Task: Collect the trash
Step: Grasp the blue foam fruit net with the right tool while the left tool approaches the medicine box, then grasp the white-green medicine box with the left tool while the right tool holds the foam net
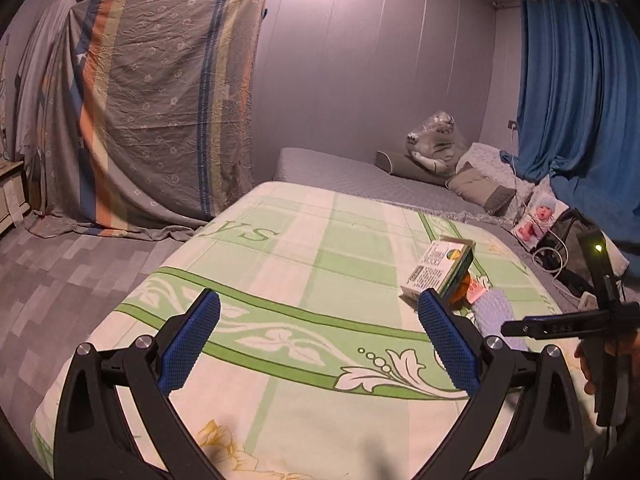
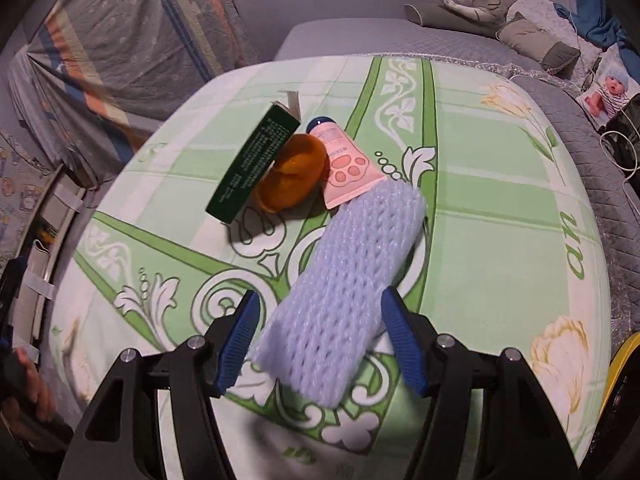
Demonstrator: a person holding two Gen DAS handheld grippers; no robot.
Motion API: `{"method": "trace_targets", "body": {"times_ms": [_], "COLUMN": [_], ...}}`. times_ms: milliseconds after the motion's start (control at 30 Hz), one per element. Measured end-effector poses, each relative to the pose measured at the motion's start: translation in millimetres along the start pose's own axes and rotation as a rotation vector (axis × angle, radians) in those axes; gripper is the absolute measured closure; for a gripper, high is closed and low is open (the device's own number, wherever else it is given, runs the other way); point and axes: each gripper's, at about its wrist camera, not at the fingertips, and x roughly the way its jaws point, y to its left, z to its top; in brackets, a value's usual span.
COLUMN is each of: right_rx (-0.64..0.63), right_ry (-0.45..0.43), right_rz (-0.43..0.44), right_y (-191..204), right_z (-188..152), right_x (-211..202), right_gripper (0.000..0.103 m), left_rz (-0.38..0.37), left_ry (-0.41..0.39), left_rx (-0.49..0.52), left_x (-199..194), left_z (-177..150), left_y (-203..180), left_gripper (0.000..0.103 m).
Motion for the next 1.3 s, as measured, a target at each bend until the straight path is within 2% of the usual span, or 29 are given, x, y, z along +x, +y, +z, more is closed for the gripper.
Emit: {"method": "trace_targets", "body": {"times_ms": [133,267,300,333,400,467,533,667,767,867,1000,1167,1300], "right_rx": [-0.011,-0.004,-0.004,-0.008,-0.008,-0.013,-0.006,0.032,0.083,0.085,0.099,0.096,0.11], "right_ry": [0.025,0.036,0.036,0.033,0.027,0.031,0.018,-0.007,-0.023,-0.072,-0.116,-0.168,-0.187], "right_rz": [-0.045,-0.057,-0.058,-0.059,-0.045,-0.019,0.005,0.099,0.2,0.248,0.344,0.368,0.374], "right_y": [2,-1,-2,-2,-4,-6,-9,-22,-37,-44,-55,-68,-76], "right_z": [2,2,2,2,2,2,0,-6,-14,-24,-38,-54,-60], "right_x": [16,21,23,23,20,18,13,-4,-23,-47,-79,-111,-125], "right_gripper": [0.043,0.044,0.047,0.057,0.068,0.083,0.087,0.089,0.089,0.088,0.088,0.088,0.088], "left_rz": [-0.043,-0.05,-0.053,-0.059,-0.077,-0.108,-0.137,-0.216,-0.322,-0.422,-0.478,-0.538,-0.549], "left_ry": [0.044,0.061,0.065,0.065,0.073,0.082,0.092,0.104,0.137,0.176,0.2,0.239,0.265], "left_rx": [0.048,0.126,0.141,0.153,0.171,0.189,0.205,0.288,0.355,0.377,0.399,0.351,0.377], "left_x": [10,15,17,18,22,28,33,46,62,86,113,148,175], "left_z": [-6,-9,-9,-9,-6,-3,1,9,14,18,22,37,42], "left_y": [-6,-21,-25,-28,-31,-37,-43,-62,-78,-91,-107,-113,-128], "left_gripper": [0.008,0.008,0.008,0.008,0.008,0.008,0.008,0.008,0.008,0.008,0.008,0.008,0.008]}}
